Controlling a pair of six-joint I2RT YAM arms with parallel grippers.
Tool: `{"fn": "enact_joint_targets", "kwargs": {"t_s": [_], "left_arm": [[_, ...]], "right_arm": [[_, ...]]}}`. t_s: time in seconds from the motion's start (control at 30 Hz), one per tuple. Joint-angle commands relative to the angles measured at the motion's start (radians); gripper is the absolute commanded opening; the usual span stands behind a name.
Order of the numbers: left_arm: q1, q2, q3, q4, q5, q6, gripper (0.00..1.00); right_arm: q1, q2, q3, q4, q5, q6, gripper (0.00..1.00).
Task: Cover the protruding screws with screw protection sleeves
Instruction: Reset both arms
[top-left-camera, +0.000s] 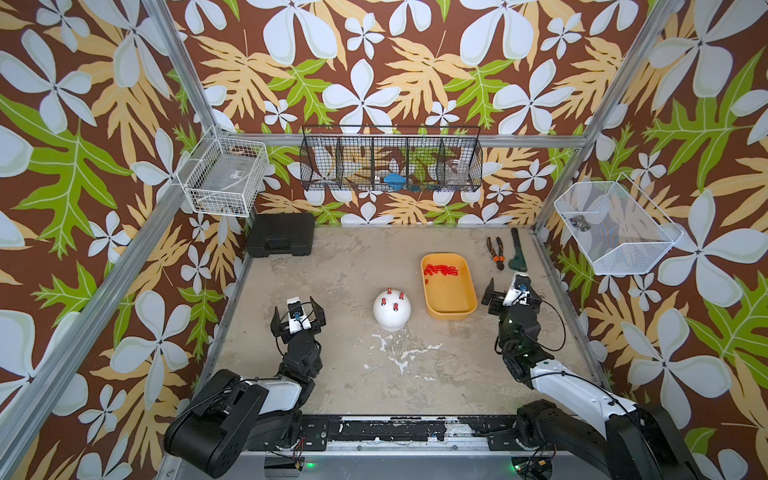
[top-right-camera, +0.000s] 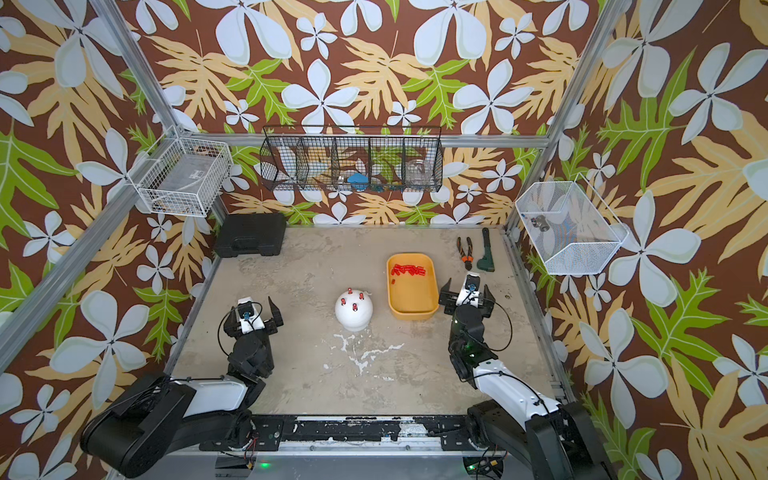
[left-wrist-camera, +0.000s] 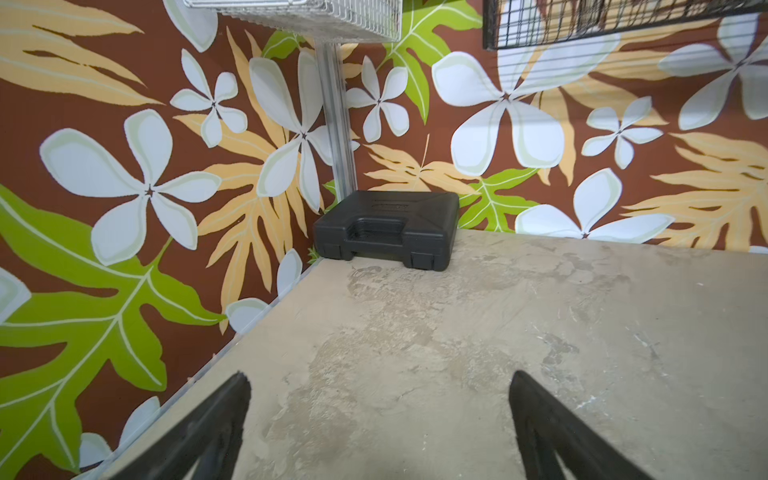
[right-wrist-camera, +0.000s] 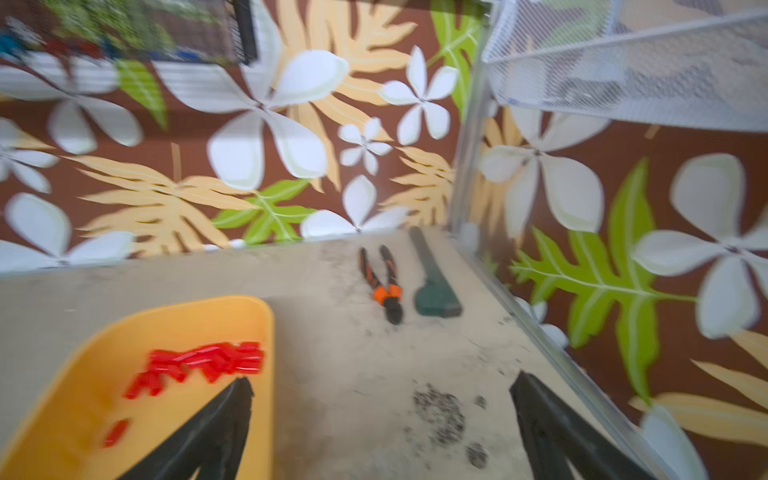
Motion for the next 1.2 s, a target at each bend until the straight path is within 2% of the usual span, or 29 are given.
{"fn": "enact_joint_targets", "kwargs": {"t_s": [0.0,0.07,0.13,0.2,0.23,0.27,0.33,0.37,0.4,0.43,0.47,0.5,0.53,0.6,0.63,0.67,0.73,0.77,0.8,0.87,0.97,1.17], "left_arm": [[0.036,0.03,0.027,0.041,0.067,-0.037,0.98],[0.086,0.077,0.029,0.069,0.181,-0.093,0.98],[0.122,0.17,0.04,0.173,0.196,-0.084,0.97],[0.129,0.11,0.059,0.023,0.215,-0.133,0.97],[0.139,0.096,0.043,0.043,0.254,-0.138,0.96],[0.141,0.115,-0.011,0.166,0.281,-0.118,0.96],[0.139,0.194,-0.117,0.432,0.399,-0.079,0.99],[0.128,0.266,-0.127,0.526,0.412,-0.057,1.0],[0.114,0.274,-0.091,0.489,0.395,-0.019,1.0],[0.121,0.261,-0.084,0.451,0.406,-0.031,1.0],[0.127,0.241,-0.068,0.4,0.353,-0.064,1.0],[0.129,0.227,-0.041,0.335,0.335,-0.075,1.0],[0.145,0.217,-0.007,0.255,0.33,-0.096,1.0],[0.186,0.199,0.075,0.072,0.342,-0.147,1.0],[0.215,0.195,0.103,0.005,0.388,-0.169,1.0],[0.243,0.192,0.106,-0.008,0.438,-0.185,1.0],[0.244,0.192,0.107,-0.01,0.438,-0.186,1.0],[0.244,0.193,0.107,-0.01,0.438,-0.186,1.0],[0.244,0.192,0.107,-0.01,0.439,-0.186,1.0],[0.245,0.193,0.107,-0.01,0.438,-0.186,1.0],[0.248,0.196,0.112,-0.015,0.449,-0.184,1.0],[0.299,0.192,0.131,-0.061,0.575,-0.202,1.0]], "right_arm": [[-0.016,0.062,-0.04,0.137,0.099,-0.063,1.0],[-0.018,0.15,-0.057,0.254,0.136,-0.073,1.0],[-0.018,0.244,-0.078,0.39,0.122,-0.115,1.0],[-0.018,0.343,-0.107,0.568,0.116,-0.123,1.0],[-0.022,0.39,-0.121,0.64,0.099,-0.123,1.0],[-0.02,0.436,-0.123,0.723,0.108,-0.155,0.99],[-0.01,0.417,-0.123,0.671,0.105,-0.15,0.99],[-0.015,0.398,-0.147,0.691,0.085,-0.137,1.0],[-0.016,0.391,-0.181,0.748,0.066,-0.138,0.99],[-0.017,0.395,-0.223,0.836,0.041,-0.143,0.99],[-0.022,0.411,-0.234,0.88,0.033,-0.15,1.0],[-0.025,0.424,-0.215,0.859,0.026,-0.154,1.0],[-0.043,0.421,-0.169,0.742,-0.01,-0.142,1.0],[-0.146,0.375,-0.042,0.396,-0.191,-0.026,0.98],[-0.202,0.371,-0.006,0.324,-0.282,0.02,0.97],[-0.206,0.374,-0.029,0.381,-0.289,0.01,0.98],[-0.205,0.395,-0.083,0.476,-0.326,0.003,0.98],[-0.2,0.44,-0.117,0.626,-0.338,-0.025,0.96],[-0.183,0.456,-0.134,0.677,-0.337,-0.052,1.0],[-0.171,0.434,-0.114,0.594,-0.317,-0.054,1.0],[-0.18,0.443,-0.113,0.61,-0.314,-0.046,1.0],[-0.18,0.439,-0.117,0.615,-0.313,-0.046,1.0]]}}
